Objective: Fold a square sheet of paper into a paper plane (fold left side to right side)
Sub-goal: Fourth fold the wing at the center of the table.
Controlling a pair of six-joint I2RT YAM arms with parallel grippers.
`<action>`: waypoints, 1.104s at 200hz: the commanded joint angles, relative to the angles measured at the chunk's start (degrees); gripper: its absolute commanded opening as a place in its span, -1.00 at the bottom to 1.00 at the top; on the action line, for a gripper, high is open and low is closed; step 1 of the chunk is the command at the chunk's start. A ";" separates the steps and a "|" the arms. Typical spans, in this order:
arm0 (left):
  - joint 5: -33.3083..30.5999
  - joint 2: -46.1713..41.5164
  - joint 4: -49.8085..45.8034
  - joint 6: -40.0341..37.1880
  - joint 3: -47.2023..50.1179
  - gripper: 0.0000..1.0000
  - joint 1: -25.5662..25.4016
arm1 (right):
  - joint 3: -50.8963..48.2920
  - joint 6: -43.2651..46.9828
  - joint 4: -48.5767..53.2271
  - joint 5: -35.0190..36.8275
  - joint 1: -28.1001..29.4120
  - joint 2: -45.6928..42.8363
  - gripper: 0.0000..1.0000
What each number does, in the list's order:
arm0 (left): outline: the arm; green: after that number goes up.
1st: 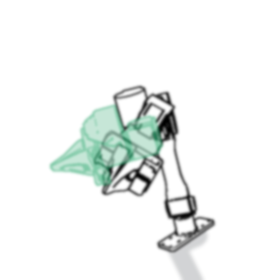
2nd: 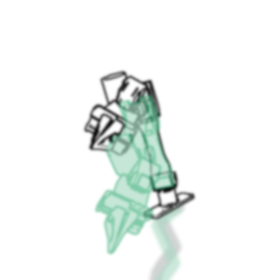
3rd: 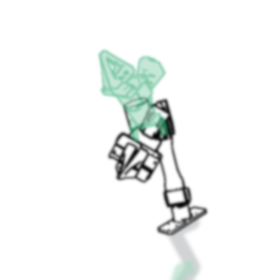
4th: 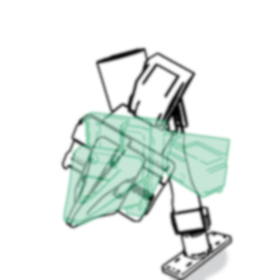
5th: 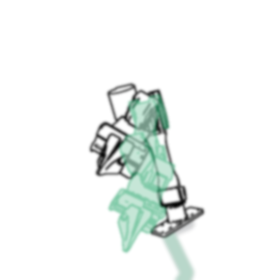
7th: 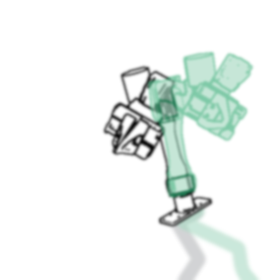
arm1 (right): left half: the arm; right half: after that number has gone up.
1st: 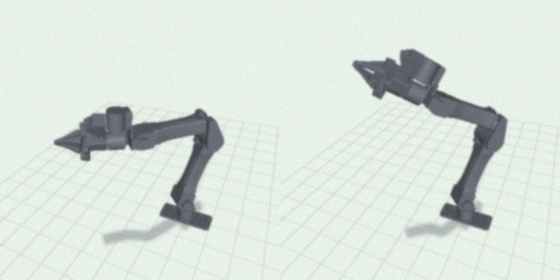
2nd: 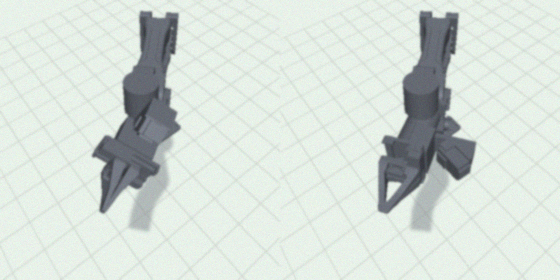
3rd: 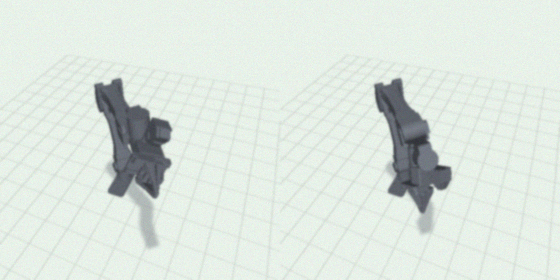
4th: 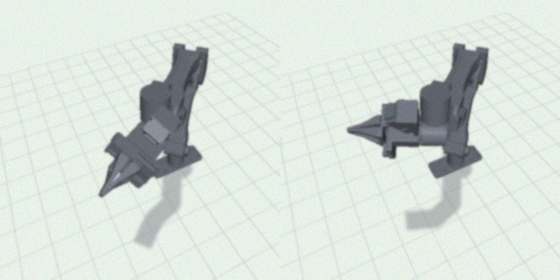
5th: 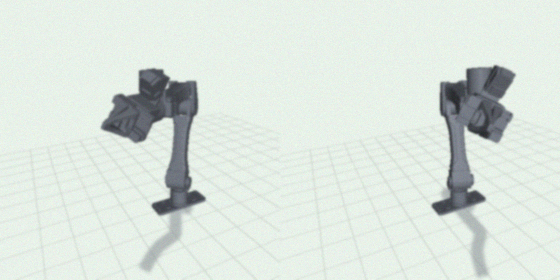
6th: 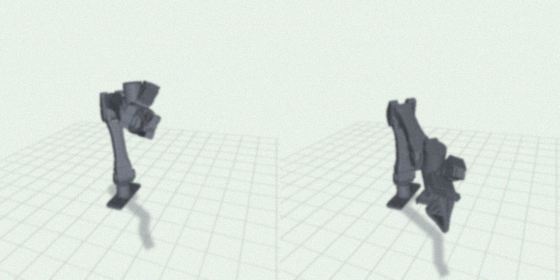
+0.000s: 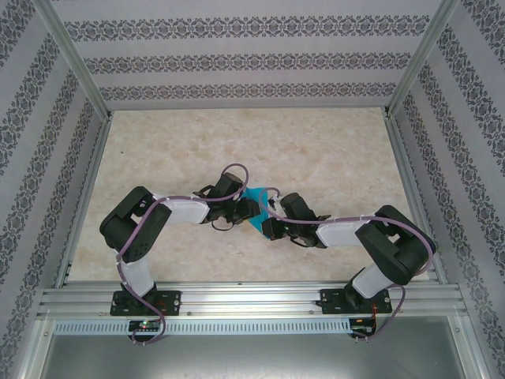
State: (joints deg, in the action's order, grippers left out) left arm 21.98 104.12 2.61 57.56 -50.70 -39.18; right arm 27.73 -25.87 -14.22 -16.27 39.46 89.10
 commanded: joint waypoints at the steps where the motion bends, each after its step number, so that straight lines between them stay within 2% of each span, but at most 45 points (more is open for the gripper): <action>1: 0.34 1.45 1.94 0.96 -1.17 -0.30 -0.81 | -0.50 -0.56 -2.11 -1.19 -0.79 1.14 -0.70; 52: -0.14 1.88 1.08 0.97 -1.25 -0.29 -0.81 | -0.22 -0.43 -2.46 -2.71 -1.76 1.52 -0.67; 130: -1.36 1.70 -2.74 -0.78 -2.56 -0.29 -0.81 | -0.39 0.08 2.14 -3.71 -4.35 -5.43 -0.31; 172: -1.67 1.60 -3.49 -0.97 -2.80 -0.29 -0.81 | 1.19 -0.42 4.22 -8.06 -8.54 -8.90 -0.21; 221: -1.74 1.55 -3.67 -1.21 -2.92 -0.29 -0.83 | 6.30 -5.09 2.54 -15.11 -14.24 -5.10 -0.21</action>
State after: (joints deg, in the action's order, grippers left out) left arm 21.52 104.75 0.62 57.52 -52.47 -39.20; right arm 30.48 -28.64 -9.98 -26.11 26.52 81.89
